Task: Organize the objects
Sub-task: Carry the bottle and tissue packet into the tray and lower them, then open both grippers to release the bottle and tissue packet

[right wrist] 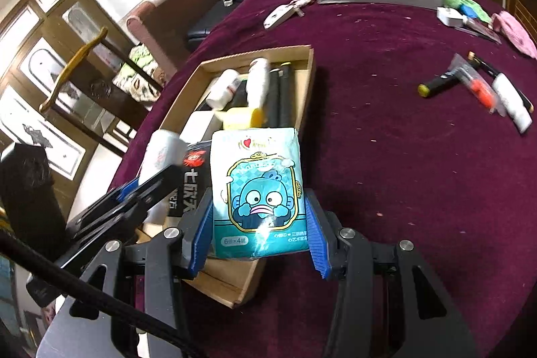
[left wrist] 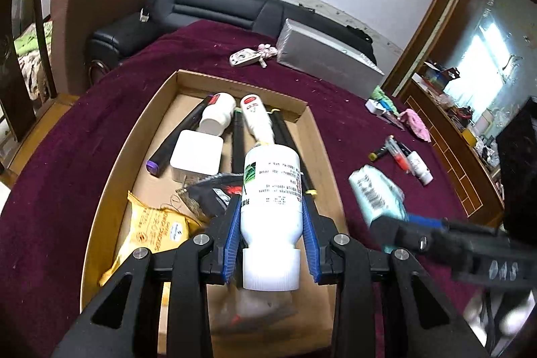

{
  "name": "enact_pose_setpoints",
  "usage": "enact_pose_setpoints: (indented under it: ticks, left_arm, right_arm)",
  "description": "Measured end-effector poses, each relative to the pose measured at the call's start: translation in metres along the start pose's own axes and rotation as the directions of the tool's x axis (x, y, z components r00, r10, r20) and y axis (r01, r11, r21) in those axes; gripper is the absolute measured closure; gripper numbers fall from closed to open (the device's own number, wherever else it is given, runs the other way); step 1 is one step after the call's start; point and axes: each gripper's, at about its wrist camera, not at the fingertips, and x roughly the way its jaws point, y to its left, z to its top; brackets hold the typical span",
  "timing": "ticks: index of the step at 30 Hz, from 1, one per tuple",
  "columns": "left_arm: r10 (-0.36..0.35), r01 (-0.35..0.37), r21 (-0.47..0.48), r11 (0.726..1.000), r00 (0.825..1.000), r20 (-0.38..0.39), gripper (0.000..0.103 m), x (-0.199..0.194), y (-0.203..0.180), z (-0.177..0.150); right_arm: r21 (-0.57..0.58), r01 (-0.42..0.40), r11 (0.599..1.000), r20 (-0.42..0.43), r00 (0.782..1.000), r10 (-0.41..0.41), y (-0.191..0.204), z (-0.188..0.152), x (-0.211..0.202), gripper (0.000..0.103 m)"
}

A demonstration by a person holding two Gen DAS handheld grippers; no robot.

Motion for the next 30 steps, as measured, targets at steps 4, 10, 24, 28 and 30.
enact_pose_setpoints:
  ticks: [4, 10, 24, 28, 30]
  left_arm:
    - [-0.005, 0.005, -0.016, 1.0, 1.0, -0.021, 0.074, 0.009, 0.006, 0.004]
    - [-0.025, 0.023, -0.063, 0.998, 0.999, -0.043, 0.074, 0.019, 0.021, 0.015]
    - [-0.066, 0.058, -0.089, 0.994, 0.994, -0.091, 0.074, 0.042, 0.022, 0.023]
    - [-0.057, 0.05, -0.078, 0.996, 0.993, -0.1, 0.074, 0.049, 0.018, 0.025]
    - [-0.051, 0.044, -0.075, 0.996, 0.993, -0.104, 0.074, 0.052, 0.016, 0.025]
  right_arm:
    - [-0.046, 0.005, 0.999, -0.029, 1.0, -0.006, 0.02, 0.0, 0.017, 0.055]
    - [-0.078, 0.027, 0.997, -0.055, 0.998, -0.032, 0.031, 0.001, 0.037, 0.055]
    - [-0.17, 0.107, 0.979, -0.087, 0.989, -0.124, 0.041, -0.01, 0.068, 0.055]
    - [-0.196, 0.127, 0.972, -0.082, 0.986, -0.145, 0.043, -0.013, 0.071, 0.054]
    - [-0.201, 0.131, 0.971, -0.078, 0.986, -0.149, 0.044, -0.014, 0.071, 0.053]
